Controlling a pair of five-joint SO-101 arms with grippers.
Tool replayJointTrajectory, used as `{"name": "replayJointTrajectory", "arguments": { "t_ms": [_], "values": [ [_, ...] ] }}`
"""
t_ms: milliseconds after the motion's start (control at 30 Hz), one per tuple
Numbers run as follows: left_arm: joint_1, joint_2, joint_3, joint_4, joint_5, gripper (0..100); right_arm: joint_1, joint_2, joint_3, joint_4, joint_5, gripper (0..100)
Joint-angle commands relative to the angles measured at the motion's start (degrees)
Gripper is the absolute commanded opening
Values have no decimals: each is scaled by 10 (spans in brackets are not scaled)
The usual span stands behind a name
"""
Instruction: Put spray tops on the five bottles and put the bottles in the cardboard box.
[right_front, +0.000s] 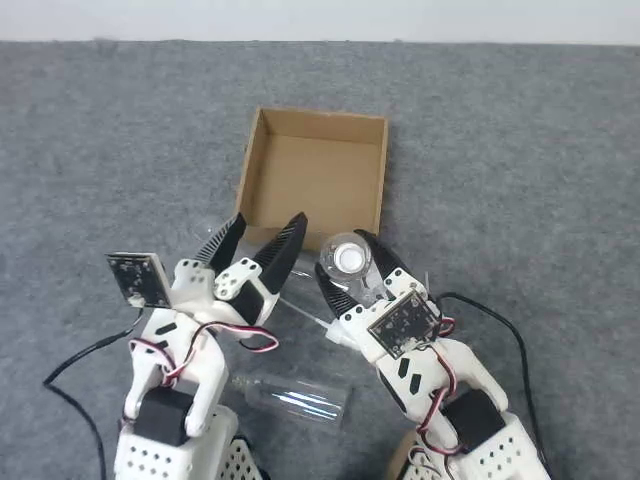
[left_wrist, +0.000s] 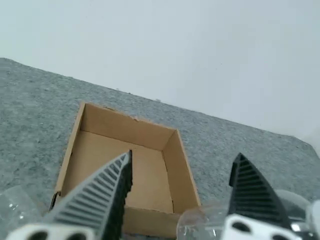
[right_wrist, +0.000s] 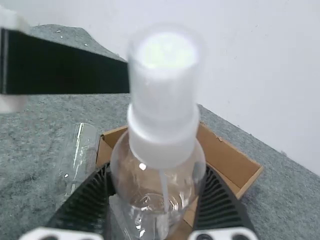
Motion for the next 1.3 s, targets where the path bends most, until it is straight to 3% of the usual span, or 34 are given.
{"name": "replayJointTrajectory", "arguments": {
  "t_ms": [0, 333, 667, 867, 1033, 1267],
  "values": [
    [-5, -11, -50, 20, -3, 298, -1, -14, -10, -3, 8, 7],
    [-3, -10, -97, 74, -8, 299, -1, -14, -10, -2, 8, 7],
    [-5, 12, -106, 75, -33, 299, -1, -14, -10, -2, 8, 7],
    [-8, 201, -182, 74, -49, 300, -1, -14, -10, -2, 8, 7],
    [-49, 357, -256, 74, -47, 301, -1, -14, -10, -2, 8, 7],
    [-84, 495, -320, 74, -47, 301, -1, -14, -10, -2, 8, 7]
  ]
}}
